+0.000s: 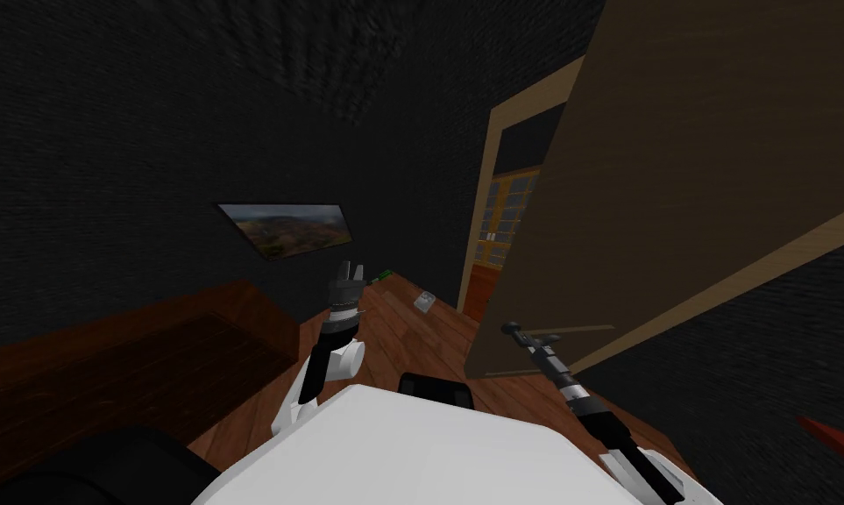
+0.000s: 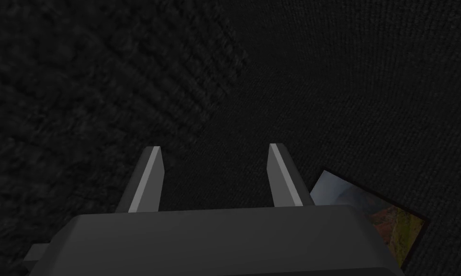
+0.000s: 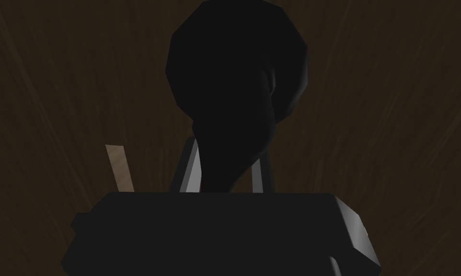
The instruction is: Pull the door open
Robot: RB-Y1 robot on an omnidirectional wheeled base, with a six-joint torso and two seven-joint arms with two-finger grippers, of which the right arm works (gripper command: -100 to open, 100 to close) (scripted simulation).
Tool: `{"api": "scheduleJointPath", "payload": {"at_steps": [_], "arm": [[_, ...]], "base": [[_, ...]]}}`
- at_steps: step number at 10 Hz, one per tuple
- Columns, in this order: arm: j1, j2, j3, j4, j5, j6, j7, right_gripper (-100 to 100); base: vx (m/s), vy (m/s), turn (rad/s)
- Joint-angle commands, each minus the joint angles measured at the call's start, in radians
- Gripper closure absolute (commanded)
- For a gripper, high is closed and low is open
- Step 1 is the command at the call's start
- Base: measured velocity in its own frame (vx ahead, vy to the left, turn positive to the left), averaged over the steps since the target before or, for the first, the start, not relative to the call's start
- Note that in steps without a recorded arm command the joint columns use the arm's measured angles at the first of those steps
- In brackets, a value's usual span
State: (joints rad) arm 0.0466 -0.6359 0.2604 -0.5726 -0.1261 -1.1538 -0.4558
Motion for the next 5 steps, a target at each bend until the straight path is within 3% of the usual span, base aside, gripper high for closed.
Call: {"api": "scheduleJointPath", "payload": {"at_steps": [1,5], "arm": [[0.002,-0.004,0.005,0.006,0.001,-0.014,-0.002,100],[0.008,-0.013,0.017,0.021,0.002,-0.049,-0.008,100]], "base": [[-0.181,-0.027,0.165],[-0.216,-0.113,0.156]]}}
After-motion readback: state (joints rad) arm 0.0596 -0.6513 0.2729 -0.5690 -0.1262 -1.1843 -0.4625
